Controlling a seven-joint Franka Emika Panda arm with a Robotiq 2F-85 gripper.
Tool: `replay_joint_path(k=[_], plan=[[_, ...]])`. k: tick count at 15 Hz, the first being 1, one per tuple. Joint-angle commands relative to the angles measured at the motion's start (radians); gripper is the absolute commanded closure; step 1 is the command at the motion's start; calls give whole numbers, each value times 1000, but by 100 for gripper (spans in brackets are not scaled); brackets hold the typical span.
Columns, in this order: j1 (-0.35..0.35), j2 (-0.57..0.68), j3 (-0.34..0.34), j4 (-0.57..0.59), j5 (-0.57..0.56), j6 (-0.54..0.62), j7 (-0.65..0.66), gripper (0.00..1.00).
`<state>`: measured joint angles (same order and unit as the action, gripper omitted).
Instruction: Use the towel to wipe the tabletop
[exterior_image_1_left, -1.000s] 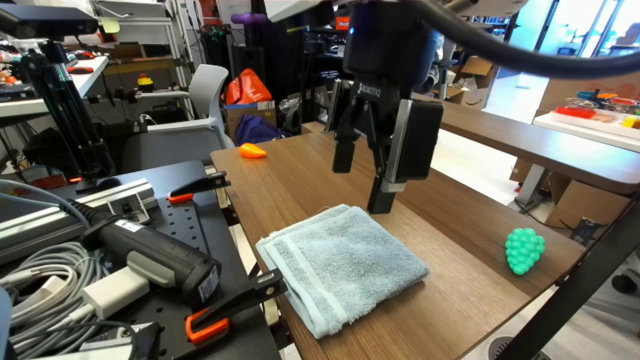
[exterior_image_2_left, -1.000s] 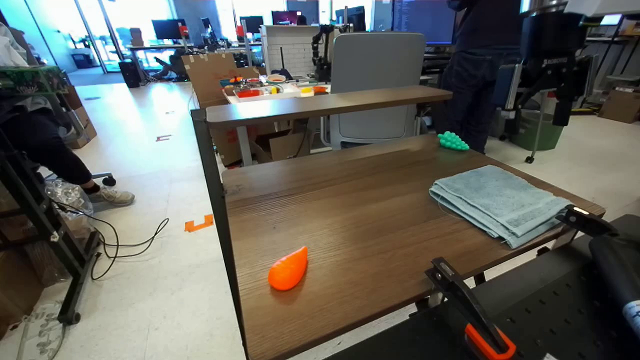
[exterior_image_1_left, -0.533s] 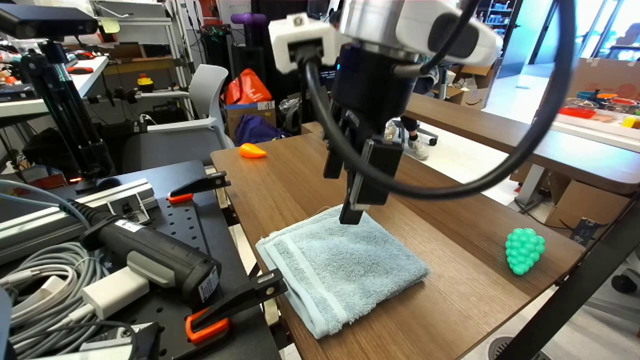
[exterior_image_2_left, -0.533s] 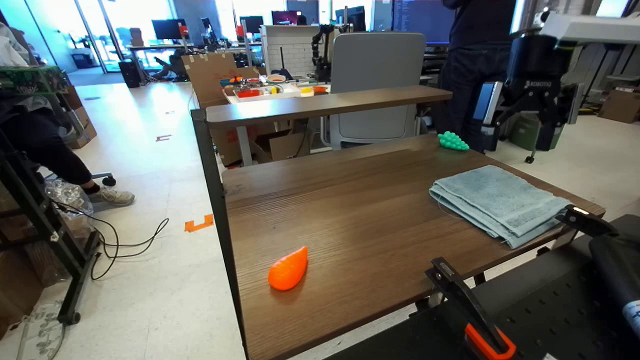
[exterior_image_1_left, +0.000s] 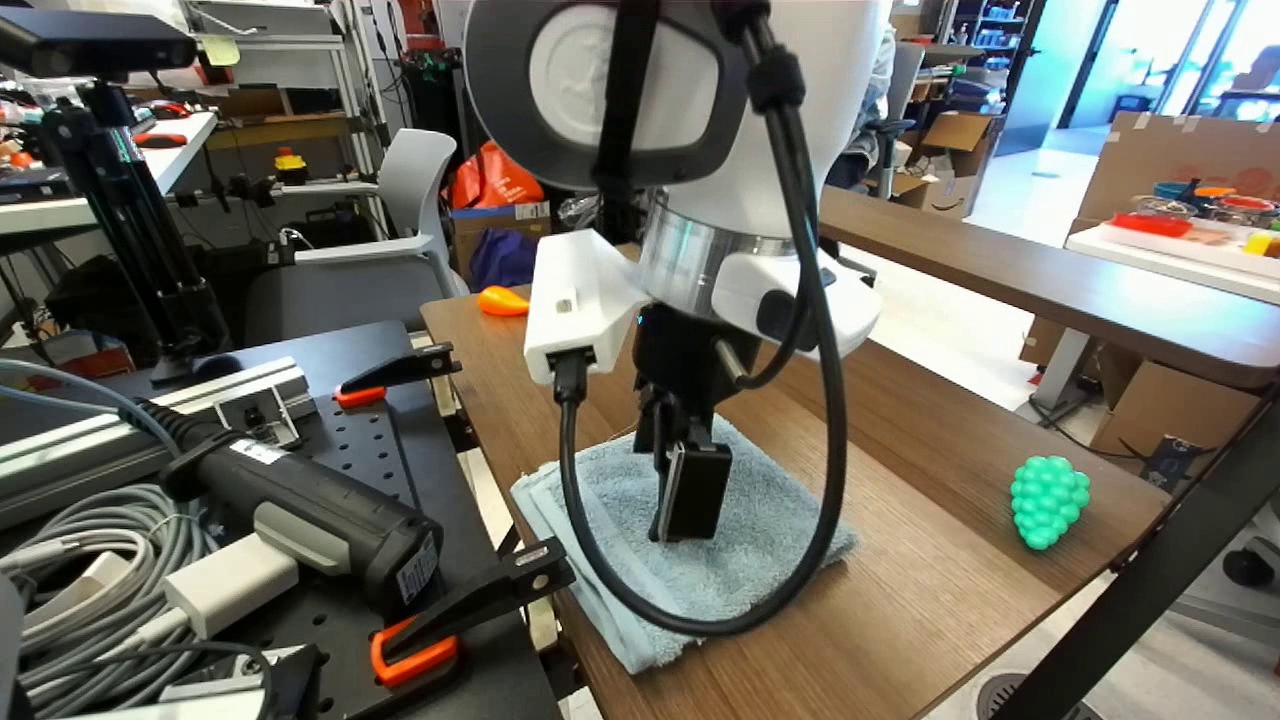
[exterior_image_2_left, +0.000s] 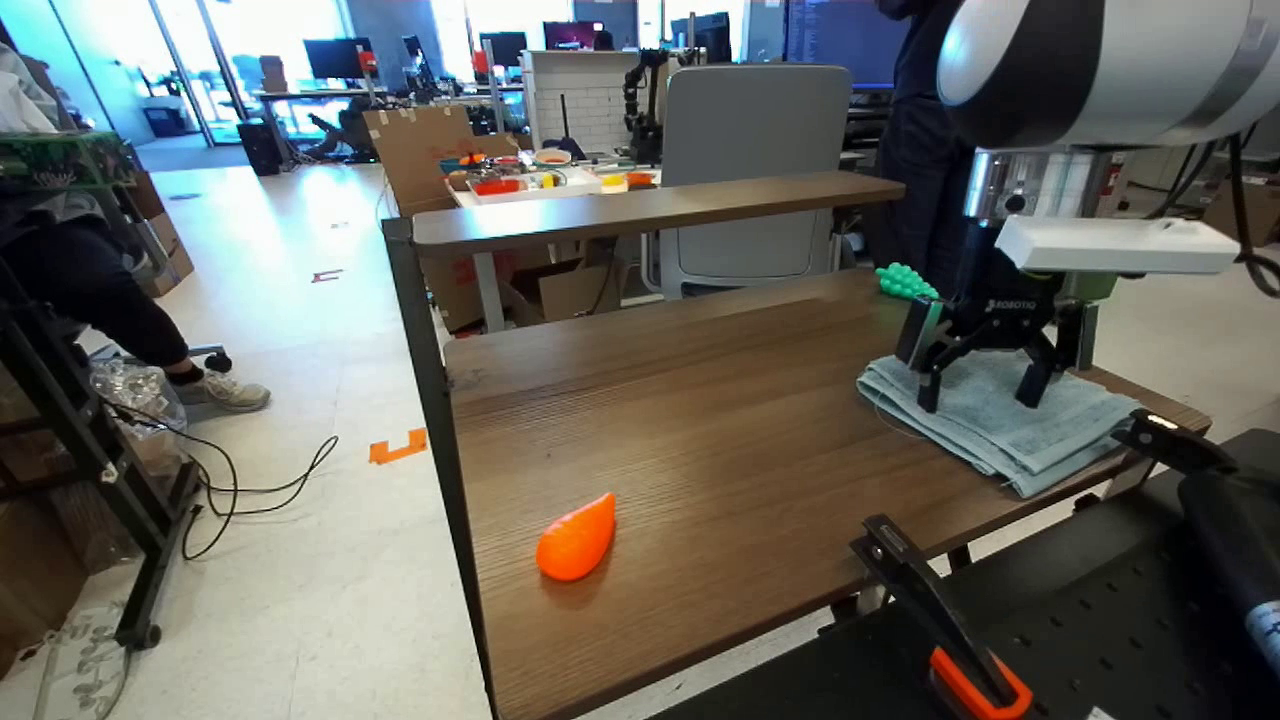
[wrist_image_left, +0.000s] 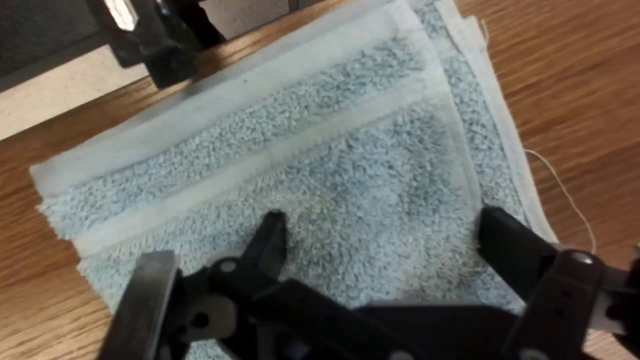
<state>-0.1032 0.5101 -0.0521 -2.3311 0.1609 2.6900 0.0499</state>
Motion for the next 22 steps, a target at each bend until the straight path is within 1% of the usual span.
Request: replay_joint_path(k=[1, 3, 6, 9, 10, 12, 14, 17, 20, 21, 22], plan=[[-3, 19, 4, 5, -4, 22, 5, 0], [-3, 42, 6, 12, -5, 46, 8, 0], [-3, 47, 6, 16, -5, 50, 10, 0], [-1, 127, -21, 118, -7, -54, 56, 0], [-9, 151, -29, 154, -7, -114, 65, 0], [-16, 173, -57, 192, -11, -170, 90, 0], [-30, 181, -71, 224, -6, -220, 97, 0], [-48, 198, -80, 258, 5, -232, 102, 0], [-50, 197, -84, 266, 1, -236, 116, 0], [-53, 199, -78, 268, 6, -230, 113, 0], [-68, 194, -52, 264, 31, -211, 88, 0]])
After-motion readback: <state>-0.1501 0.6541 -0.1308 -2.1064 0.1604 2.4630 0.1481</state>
